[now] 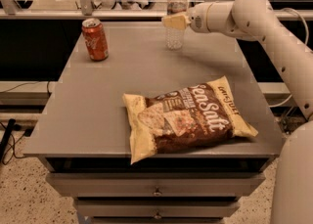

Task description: Pick water bottle

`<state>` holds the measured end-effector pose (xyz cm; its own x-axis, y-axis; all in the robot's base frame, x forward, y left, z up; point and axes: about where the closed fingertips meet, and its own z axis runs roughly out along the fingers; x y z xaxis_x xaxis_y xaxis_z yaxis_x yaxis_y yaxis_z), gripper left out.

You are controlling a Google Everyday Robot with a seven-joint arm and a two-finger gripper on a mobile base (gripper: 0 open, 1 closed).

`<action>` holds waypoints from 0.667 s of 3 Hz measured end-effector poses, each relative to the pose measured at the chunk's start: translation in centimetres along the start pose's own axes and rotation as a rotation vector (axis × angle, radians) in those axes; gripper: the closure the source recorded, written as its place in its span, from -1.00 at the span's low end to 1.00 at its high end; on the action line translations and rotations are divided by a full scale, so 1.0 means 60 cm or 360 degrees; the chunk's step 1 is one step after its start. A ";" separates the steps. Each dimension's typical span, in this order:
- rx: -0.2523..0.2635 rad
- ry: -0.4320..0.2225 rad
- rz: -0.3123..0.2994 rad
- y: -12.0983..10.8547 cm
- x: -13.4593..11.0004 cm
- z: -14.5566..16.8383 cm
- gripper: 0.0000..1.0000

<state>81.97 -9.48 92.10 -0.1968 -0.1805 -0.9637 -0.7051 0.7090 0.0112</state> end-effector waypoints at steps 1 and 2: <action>-0.0132 -0.0154 -0.0007 0.053 -0.050 -0.036 0.61; -0.0275 -0.0226 -0.0027 0.116 -0.087 -0.054 1.00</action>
Offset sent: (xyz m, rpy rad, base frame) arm -0.0975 0.0556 0.0907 0.1694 -0.1135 0.2657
